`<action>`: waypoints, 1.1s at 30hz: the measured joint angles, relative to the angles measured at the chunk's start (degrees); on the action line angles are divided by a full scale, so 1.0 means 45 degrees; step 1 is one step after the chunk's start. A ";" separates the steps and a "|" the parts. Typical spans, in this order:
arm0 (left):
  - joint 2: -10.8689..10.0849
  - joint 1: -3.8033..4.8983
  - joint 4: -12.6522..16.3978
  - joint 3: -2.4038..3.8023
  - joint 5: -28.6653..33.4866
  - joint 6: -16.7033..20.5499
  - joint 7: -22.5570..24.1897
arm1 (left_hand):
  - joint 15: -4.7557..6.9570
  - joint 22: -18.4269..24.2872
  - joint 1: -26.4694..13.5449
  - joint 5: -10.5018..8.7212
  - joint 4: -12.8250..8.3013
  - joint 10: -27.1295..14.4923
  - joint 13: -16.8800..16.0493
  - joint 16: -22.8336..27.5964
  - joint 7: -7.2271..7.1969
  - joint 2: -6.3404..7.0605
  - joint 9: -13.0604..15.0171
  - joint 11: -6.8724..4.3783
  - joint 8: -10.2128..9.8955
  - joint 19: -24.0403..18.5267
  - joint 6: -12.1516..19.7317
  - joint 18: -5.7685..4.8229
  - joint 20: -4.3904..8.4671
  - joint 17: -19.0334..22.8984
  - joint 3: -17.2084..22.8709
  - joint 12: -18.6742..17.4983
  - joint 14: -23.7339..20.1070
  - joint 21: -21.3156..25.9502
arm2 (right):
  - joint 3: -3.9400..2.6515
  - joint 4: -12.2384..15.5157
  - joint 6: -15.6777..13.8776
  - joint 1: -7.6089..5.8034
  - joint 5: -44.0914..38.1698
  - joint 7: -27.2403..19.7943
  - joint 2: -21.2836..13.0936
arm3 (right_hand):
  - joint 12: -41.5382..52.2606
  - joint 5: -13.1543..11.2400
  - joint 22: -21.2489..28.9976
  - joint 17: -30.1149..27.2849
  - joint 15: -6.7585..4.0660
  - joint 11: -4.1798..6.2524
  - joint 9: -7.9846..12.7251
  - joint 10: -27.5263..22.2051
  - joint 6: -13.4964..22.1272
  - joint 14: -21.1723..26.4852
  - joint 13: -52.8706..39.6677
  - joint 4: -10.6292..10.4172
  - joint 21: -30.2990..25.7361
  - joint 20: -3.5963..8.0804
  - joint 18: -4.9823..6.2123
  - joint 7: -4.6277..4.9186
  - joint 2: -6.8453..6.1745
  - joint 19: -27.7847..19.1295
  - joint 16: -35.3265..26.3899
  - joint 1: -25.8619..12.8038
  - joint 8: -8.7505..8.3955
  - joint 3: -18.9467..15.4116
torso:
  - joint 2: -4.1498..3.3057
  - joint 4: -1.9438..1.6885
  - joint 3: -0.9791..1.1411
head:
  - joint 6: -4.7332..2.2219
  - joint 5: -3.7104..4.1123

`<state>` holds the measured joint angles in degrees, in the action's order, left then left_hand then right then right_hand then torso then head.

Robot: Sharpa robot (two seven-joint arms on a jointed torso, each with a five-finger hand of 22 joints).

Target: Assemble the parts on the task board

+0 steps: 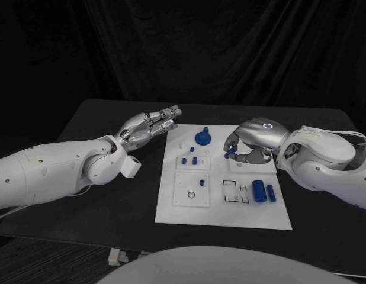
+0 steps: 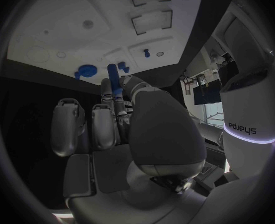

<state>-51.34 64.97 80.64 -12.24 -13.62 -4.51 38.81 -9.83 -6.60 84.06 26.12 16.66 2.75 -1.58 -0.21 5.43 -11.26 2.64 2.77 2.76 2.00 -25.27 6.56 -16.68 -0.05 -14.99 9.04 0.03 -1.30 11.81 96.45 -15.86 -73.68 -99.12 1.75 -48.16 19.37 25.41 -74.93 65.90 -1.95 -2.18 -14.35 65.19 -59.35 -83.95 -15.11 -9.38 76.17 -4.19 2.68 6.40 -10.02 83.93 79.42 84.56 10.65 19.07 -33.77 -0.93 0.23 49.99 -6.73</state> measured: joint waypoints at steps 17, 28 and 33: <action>-0.0022 -0.0004 0.0011 0.0000 0.0002 0.0117 0.0002 | 0.0001 0.0142 -0.0157 0.0000 0.0000 0.0145 0.0000 0.0000 -0.1397 -0.0157 -0.0273 0.0341 -0.0284 0.0000 0.3095 0.0005 0.0000 -0.0002 0.0000 0.0060 -0.0001 0.0000 | -0.0005 0.0884 0.0978 0.0027 -0.0118 0.0249 0.2225 | 0.0048 -0.0051 0.0002 -0.0209 0.0000 -0.0115 -0.0079 -0.0067 0.0082 0.0000 -0.0082 0.0123 -0.0265 0.0000 0.0000 0.0081 0.0132 0.0000 -0.0088 0.0131 0.0000 0.0123 | 0.0002 -0.0017 -0.0007 | 0.0000 -0.0454; -0.0233 -0.0004 0.0143 0.0000 0.0002 0.0474 0.0002 | 0.0643 0.0451 -0.1239 -0.1659 0.0007 -0.0062 0.0025 0.0000 -0.2873 -0.0144 -0.0472 0.0285 -0.0467 -0.0200 0.5041 0.0336 0.0209 -0.0006 -0.0428 -0.0240 -0.0017 0.0051 | 0.0000 0.0402 0.1324 0.0825 -0.0578 0.0189 0.2689 | 0.0099 -0.0235 0.0004 -0.0264 0.0000 -0.0166 -0.0117 -0.0106 0.0221 0.0000 -0.0117 0.0192 -0.0331 0.0000 0.0000 0.0123 0.0148 0.0000 -0.0146 0.0147 -0.0064 0.0123 | -0.0010 -0.0026 -0.0012 | 0.0000 -0.0571; -0.0244 -0.0005 0.0233 0.0000 0.0003 0.0601 0.0003 | 0.0944 0.0597 -0.1819 -0.2415 0.0042 -0.0380 0.0077 0.0000 -0.2737 -0.0206 -0.0471 -0.0258 -0.0467 -0.0247 0.5015 0.0429 0.0442 -0.0008 -0.0568 -0.0552 0.0012 0.0051 | 0.0007 0.0256 0.1436 0.1199 -0.0945 0.0122 0.2750 | 0.0098 -0.0237 0.0004 -0.0264 0.0000 -0.0169 -0.0134 -0.0107 0.0221 0.0000 -0.0127 0.0192 -0.0331 0.0000 0.0000 0.0123 0.0149 -0.0001 -0.0146 0.0147 -0.0064 0.0123 | -0.0006 -0.0020 -0.0012 | 0.0000 -0.0605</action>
<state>-52.44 64.95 81.69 -12.24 -13.60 -1.80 38.83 -5.58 -3.92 75.88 15.25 16.85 1.04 -1.23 -0.21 -6.89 -12.19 0.52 1.61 0.66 0.89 -2.70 8.49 -14.69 -0.09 -17.55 6.56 0.08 -1.07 11.84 97.60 -9.40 -68.28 -103.38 2.30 -35.79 19.81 24.34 -74.91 64.72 -1.95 -2.94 -14.95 64.71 -58.36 -83.95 -15.68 -8.51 74.68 -4.19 2.68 6.95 -9.35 83.93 78.77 85.22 10.36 19.62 -33.79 -1.02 0.18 49.99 -9.45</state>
